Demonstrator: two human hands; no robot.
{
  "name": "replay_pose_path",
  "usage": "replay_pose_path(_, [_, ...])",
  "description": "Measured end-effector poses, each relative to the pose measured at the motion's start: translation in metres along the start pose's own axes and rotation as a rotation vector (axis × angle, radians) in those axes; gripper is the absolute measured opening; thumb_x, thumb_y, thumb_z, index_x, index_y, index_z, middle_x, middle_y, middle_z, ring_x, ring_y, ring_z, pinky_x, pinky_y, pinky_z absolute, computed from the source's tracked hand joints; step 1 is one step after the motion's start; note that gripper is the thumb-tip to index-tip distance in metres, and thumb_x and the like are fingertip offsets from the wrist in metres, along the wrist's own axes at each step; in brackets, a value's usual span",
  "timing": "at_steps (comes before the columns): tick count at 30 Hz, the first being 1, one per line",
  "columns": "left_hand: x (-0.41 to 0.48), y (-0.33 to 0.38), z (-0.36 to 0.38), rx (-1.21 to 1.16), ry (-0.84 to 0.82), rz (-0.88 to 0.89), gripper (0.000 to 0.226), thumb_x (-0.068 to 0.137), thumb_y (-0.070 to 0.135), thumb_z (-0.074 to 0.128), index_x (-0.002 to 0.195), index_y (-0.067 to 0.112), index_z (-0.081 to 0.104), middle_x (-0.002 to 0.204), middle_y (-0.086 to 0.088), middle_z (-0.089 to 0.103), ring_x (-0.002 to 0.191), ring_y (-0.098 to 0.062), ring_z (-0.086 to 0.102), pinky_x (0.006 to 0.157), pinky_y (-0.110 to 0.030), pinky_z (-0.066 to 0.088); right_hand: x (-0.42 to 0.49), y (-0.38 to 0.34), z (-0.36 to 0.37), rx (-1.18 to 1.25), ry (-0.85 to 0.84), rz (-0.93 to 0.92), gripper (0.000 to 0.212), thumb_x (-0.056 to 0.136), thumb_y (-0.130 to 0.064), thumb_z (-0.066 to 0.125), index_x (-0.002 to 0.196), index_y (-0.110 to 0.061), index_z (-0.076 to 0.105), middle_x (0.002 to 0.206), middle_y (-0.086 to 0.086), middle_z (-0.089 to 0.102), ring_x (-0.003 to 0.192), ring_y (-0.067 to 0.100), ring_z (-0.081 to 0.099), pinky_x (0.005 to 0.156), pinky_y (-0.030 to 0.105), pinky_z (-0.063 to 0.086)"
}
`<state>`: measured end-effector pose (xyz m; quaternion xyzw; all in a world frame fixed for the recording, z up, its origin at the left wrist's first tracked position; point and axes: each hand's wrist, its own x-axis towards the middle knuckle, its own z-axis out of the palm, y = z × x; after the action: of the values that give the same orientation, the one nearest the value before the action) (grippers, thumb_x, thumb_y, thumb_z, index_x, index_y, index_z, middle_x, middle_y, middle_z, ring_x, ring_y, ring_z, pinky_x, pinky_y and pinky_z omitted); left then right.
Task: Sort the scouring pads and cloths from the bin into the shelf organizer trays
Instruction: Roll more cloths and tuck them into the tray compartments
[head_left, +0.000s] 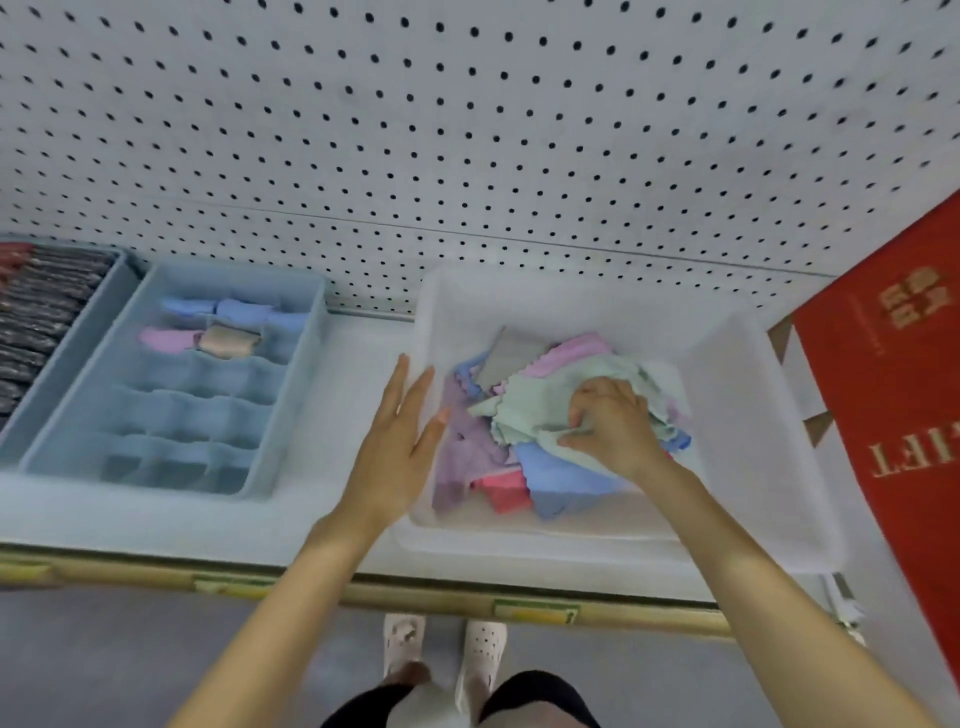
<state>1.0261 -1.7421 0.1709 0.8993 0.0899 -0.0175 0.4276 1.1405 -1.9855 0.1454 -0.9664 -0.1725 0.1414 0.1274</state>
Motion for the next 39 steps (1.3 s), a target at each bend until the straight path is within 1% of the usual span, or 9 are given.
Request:
replay_pose_path(6, [0.002, 0.024, 0.001, 0.187, 0.116, 0.218, 0.068, 0.092, 0.06, 0.031, 0.146, 0.02, 0.037, 0.16, 0.002, 0.016, 0.147, -0.011, 0.009, 0.118, -0.028, -0.003, -0.03, -0.003, -0.045, 0.613, 0.113, -0.076, 0.034, 0.084, -0.01, 0.071, 0.068, -0.021, 0.044, 0.067, -0.009, 0.048, 0.064, 0.003, 0.045, 0.065, 0.015, 0.036])
replay_pose_path(11, [0.019, 0.12, -0.005, -0.381, -0.294, 0.201, 0.082, 0.078, 0.048, 0.072, 0.146, 0.035, 0.028, 0.141, 0.014, 0.044, 0.132, 0.003, 0.037, 0.103, -0.013, 0.035, -0.057, -0.036, -0.126, 0.704, 0.071, -0.306, 0.024, 0.086, -0.01, 0.07, 0.075, -0.015, 0.048, 0.066, -0.016, 0.051, 0.063, -0.001, 0.048, 0.064, 0.012, 0.038])
replay_pose_path(15, [0.035, 0.165, -0.017, -0.551, -0.376, 0.185, 0.039, 0.077, 0.019, 0.078, 0.112, 0.013, 0.062, 0.104, -0.005, 0.069, 0.097, -0.015, 0.065, 0.088, -0.029, 0.05, -0.068, -0.053, -0.18, 0.782, 0.174, -0.42, 0.02, 0.084, -0.01, 0.071, 0.074, -0.013, 0.053, 0.067, -0.007, 0.054, 0.066, 0.01, 0.05, 0.063, 0.019, 0.04])
replay_pose_path(18, [0.034, 0.182, -0.032, -0.587, -0.274, 0.218, 0.016, 0.084, 0.008, 0.072, 0.09, -0.004, 0.063, 0.086, -0.012, 0.067, 0.08, -0.015, 0.062, 0.078, -0.028, 0.051, -0.073, -0.056, -0.202, 0.798, 0.295, -0.462, 0.021, 0.084, -0.006, 0.07, 0.073, -0.014, 0.054, 0.061, -0.01, 0.056, 0.058, 0.008, 0.049, 0.058, 0.014, 0.04])
replay_pose_path(22, [0.03, 0.201, -0.058, -0.685, -0.244, 0.292, 0.014, 0.092, 0.007, 0.061, 0.079, 0.008, 0.058, 0.081, -0.01, 0.064, 0.074, -0.017, 0.062, 0.068, -0.027, 0.054, -0.078, -0.059, -0.212, 0.889, 0.388, -0.44, 0.021, 0.083, -0.012, 0.071, 0.073, -0.006, 0.054, 0.056, 0.003, 0.053, 0.052, 0.013, 0.046, 0.052, 0.018, 0.039])
replay_pose_path(25, [0.031, 0.213, -0.077, -0.656, -0.192, 0.331, 0.019, 0.097, 0.019, 0.057, 0.08, 0.013, 0.053, 0.083, -0.013, 0.061, 0.073, -0.024, 0.053, 0.063, -0.033, 0.043, -0.081, -0.056, -0.214, 0.973, 0.285, -0.371, 0.025, 0.078, -0.014, 0.077, 0.079, -0.002, 0.055, 0.054, 0.005, 0.05, 0.051, 0.012, 0.046, 0.053, 0.019, 0.04])
replay_pose_path(29, [0.034, 0.228, -0.092, -0.437, -0.09, 0.435, 0.023, 0.096, 0.021, 0.058, 0.074, 0.017, 0.053, 0.059, -0.008, 0.047, 0.056, -0.017, 0.036, 0.051, -0.025, 0.029, -0.083, -0.051, -0.204, 0.928, 0.03, -0.275, 0.032, 0.074, -0.015, 0.08, 0.093, 0.005, 0.065, 0.093, 0.023, 0.07, 0.084, 0.029, 0.068, 0.077, 0.036, 0.055])
replay_pose_path(32, [0.038, 0.229, -0.097, -0.335, -0.036, 0.471, 0.025, 0.094, 0.018, 0.06, 0.072, 0.02, 0.05, 0.046, 0.01, 0.033, 0.045, -0.009, 0.024, 0.045, -0.019, 0.022, -0.083, -0.05, -0.2, 0.877, 0.068, -0.247, 0.034, 0.077, -0.021, 0.076, 0.087, 0.011, 0.066, 0.095, 0.026, 0.067, 0.081, 0.025, 0.067, 0.079, 0.037, 0.052])
replay_pose_path(39, [0.04, 0.224, -0.096, -0.215, -0.042, 0.533, 0.024, 0.089, 0.019, 0.068, 0.068, 0.018, 0.056, 0.044, 0.012, 0.037, 0.045, -0.005, 0.028, 0.049, -0.014, 0.026, -0.084, -0.065, -0.214, 0.983, 0.213, -0.312, 0.03, 0.081, -0.025, 0.074, 0.107, -0.018, 0.064, 0.109, 0.003, 0.069, 0.101, 0.02, 0.066, 0.09, 0.03, 0.051])
